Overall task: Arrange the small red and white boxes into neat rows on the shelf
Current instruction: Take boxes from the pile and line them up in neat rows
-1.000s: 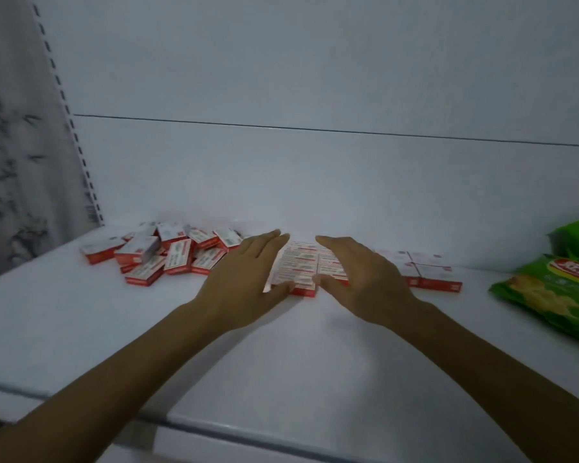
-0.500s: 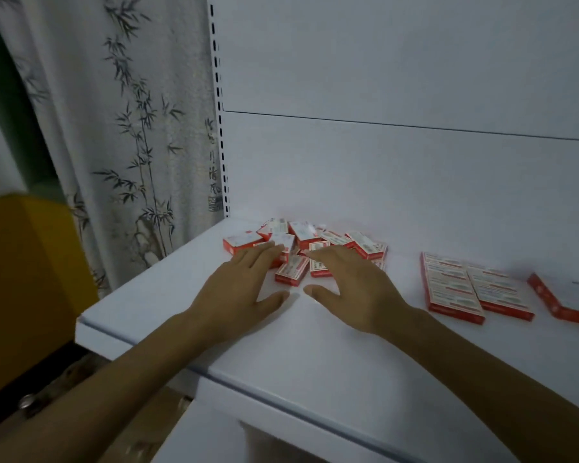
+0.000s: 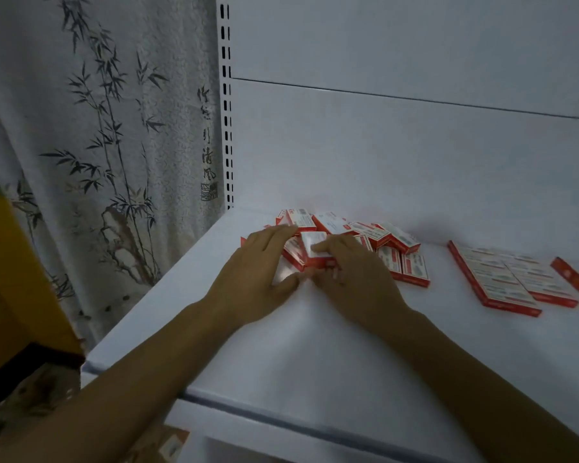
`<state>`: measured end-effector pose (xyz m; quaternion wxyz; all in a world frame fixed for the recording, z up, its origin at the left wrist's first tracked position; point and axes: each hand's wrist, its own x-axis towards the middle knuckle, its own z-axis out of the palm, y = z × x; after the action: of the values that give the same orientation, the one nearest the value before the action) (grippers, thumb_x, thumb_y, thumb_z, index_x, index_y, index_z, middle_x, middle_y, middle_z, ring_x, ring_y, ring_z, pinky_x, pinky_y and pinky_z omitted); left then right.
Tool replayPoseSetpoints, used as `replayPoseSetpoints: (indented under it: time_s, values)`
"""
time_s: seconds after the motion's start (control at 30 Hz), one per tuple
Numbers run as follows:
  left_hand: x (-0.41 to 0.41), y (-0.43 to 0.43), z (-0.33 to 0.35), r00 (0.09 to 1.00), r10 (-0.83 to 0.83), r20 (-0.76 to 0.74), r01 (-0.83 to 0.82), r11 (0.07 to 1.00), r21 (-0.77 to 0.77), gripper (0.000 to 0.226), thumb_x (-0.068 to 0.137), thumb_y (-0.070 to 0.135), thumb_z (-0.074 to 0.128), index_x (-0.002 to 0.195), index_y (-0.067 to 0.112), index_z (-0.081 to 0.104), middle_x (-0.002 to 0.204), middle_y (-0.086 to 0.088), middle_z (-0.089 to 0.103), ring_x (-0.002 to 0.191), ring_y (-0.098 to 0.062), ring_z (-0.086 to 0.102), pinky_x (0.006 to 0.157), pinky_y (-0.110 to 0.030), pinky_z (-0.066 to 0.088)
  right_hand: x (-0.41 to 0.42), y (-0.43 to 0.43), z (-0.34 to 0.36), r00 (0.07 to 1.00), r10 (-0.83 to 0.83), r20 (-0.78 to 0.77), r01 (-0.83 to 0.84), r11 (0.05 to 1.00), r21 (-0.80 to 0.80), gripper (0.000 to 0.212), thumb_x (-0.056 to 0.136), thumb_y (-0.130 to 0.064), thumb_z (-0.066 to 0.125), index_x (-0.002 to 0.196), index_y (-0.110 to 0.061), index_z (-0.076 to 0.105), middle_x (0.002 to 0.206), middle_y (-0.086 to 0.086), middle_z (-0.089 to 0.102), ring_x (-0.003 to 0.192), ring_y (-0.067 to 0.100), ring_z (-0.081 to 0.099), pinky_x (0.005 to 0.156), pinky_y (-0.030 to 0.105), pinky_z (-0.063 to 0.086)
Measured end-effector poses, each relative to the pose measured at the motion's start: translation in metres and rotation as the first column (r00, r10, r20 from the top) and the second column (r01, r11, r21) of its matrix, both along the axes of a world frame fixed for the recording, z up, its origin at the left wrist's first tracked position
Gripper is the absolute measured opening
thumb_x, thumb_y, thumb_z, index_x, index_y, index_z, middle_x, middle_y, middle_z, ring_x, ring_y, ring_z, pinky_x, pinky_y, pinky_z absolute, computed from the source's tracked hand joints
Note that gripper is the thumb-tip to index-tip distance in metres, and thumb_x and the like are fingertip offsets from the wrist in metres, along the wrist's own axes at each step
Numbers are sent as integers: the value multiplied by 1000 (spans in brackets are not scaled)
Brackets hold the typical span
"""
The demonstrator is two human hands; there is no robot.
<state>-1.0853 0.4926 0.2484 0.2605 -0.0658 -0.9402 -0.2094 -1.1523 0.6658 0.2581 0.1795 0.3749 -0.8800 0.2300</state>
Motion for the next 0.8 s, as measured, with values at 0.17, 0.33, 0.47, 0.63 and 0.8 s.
replayPoseSetpoints:
  time_s: [0.17, 0.33, 0.47, 0.63, 0.8]
  values:
    - [0, -1, -3, 996, -71, -58, 70, 998, -5, 69, 80, 47, 53, 138, 13, 38, 138, -5, 46, 127, -16, 36, 105, -21, 25, -1, 2, 3, 997, -58, 54, 65, 988, -140, 33, 73, -37, 74, 95, -18, 58, 101, -1, 56, 88, 10, 50, 72, 25, 43]
    - [-1, 0, -4, 997, -68, -38, 66, 997, -41, 67, 80, 40, 61, 138, 15, 38, 139, -3, 45, 127, -17, 36, 104, -23, 25, 1, 3, -3, 983, -171, -68, 166, 983, -74, 48, 76, -44, 69, 115, -21, 54, 116, -3, 61, 108, 18, 55, 97, 42, 35]
    - [-3, 4, -5, 997, -45, -69, 42, 998, -49, 67, 80, 42, 60, 138, 17, 38, 138, -3, 47, 126, -16, 37, 100, -25, 27, 0, 5, 0, 989, -137, -55, 132, 988, -78, 51, 75, -43, 70, 117, -20, 53, 117, 0, 62, 106, 21, 57, 95, 44, 38]
    - [-1, 5, 0, 989, 4, -148, -10, 999, -43, 66, 80, 44, 56, 137, 15, 38, 135, -4, 49, 123, -20, 42, 101, -32, 35, 5, 6, 3, 994, -18, -110, -4, 981, -194, 50, 72, -24, 67, 120, -16, 53, 117, 5, 60, 109, 25, 53, 91, 43, 44]
    - [4, 10, 5, 988, 26, -152, -27, 1000, -3, 71, 81, 40, 62, 141, 19, 31, 138, 0, 46, 124, -16, 40, 98, -25, 32, 6, 4, 7, 981, 5, -192, -53, 967, -248, 59, 73, -12, 68, 125, -23, 42, 123, 6, 58, 112, 27, 53, 94, 45, 46]
